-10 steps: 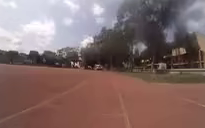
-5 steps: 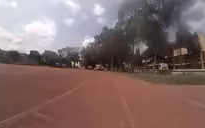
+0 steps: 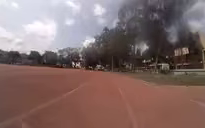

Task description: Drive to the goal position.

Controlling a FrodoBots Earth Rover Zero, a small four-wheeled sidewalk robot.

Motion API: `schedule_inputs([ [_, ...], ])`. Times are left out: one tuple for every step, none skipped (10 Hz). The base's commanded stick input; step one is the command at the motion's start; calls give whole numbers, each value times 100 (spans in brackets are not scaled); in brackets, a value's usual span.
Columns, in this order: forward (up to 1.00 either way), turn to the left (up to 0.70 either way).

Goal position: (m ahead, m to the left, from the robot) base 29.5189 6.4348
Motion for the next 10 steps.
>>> schedule_inputs([
  [70,0],
  [70,0],
  [70,0],
  [70,0],
  [70,0],
  [70,0],
  [70,0],
  [70,0],
  [70,0],
  [70,0],
])
